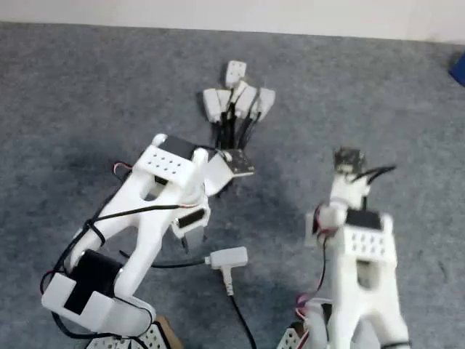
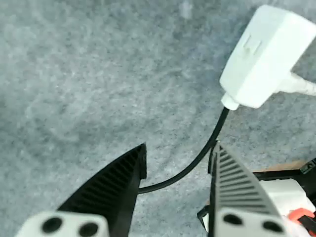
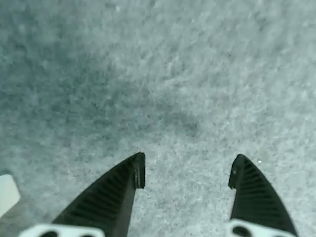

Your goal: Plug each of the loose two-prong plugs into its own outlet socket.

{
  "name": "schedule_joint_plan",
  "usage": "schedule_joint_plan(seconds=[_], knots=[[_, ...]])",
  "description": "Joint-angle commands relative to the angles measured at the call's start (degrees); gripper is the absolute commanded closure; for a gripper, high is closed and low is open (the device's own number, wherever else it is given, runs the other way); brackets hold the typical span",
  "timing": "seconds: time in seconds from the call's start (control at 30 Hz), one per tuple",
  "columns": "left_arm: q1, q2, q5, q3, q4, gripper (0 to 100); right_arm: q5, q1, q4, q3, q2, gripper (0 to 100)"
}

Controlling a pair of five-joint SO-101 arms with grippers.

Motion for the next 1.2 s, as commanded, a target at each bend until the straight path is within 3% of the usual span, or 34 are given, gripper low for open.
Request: schedule_joint_plan(seconds=[0.0, 0.23, 0.47, 0.7, 0.9, 1.17], knots=[[6.81, -0.04, 0.62, 4.09, -4.04, 79, 0.88, -0.66, -2.15, 1.98, -4.97, 72.7], [18.33, -0.04, 6.59, 11.65, -12.22, 76, 0.79, 2.15, -4.88, 1.89, 1.19, 72.7], [18.51, 0.48, 7.56, 12.18, -14.68, 77, 0.88, 2.07, -5.05, 1.8, 3.56, 72.7], [11.91, 0.57, 4.31, 11.56, -17.23, 100, 0.88, 2.07, -4.97, 1.8, 3.56, 72.7], [4.7, -0.04, 1.14, 11.21, -17.05, 100, 0.88, 2.07, -4.97, 1.8, 3.56, 72.7], [-14.29, 0.04, -3.69, -3.21, -9.67, 100, 0.88, 2.07, -4.97, 1.89, 3.65, 72.7]])
